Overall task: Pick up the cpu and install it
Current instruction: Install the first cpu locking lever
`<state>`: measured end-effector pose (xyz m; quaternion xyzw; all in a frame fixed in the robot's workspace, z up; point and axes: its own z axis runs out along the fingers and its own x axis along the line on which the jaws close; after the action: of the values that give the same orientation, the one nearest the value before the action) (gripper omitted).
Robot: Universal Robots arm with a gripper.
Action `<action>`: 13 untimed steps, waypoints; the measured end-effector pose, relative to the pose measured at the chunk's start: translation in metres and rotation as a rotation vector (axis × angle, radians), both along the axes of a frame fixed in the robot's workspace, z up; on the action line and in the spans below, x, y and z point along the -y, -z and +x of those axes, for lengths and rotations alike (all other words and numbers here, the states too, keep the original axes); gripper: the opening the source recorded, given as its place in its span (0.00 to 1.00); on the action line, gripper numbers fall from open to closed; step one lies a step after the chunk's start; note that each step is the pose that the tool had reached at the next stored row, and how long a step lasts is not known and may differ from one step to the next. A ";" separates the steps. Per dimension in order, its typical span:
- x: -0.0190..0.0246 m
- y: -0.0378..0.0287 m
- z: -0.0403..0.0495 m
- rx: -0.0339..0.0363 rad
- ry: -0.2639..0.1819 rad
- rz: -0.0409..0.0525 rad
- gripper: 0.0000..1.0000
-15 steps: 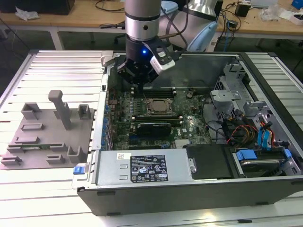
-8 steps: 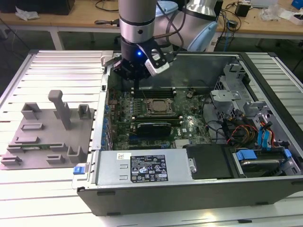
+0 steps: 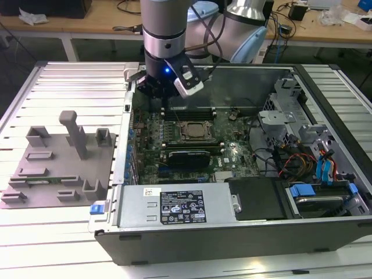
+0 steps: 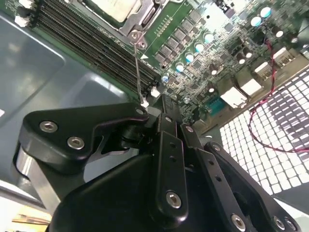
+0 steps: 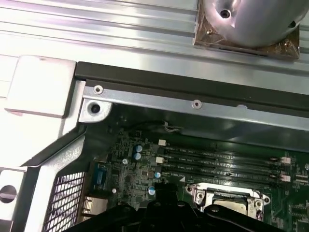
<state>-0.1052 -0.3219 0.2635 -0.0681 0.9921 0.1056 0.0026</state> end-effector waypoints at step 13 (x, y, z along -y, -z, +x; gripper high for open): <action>0.0000 0.0099 0.0225 -0.0001 0.003 0.0341 0.11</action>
<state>-0.0827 -0.3219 0.2536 -0.0667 0.9902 0.1225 0.0038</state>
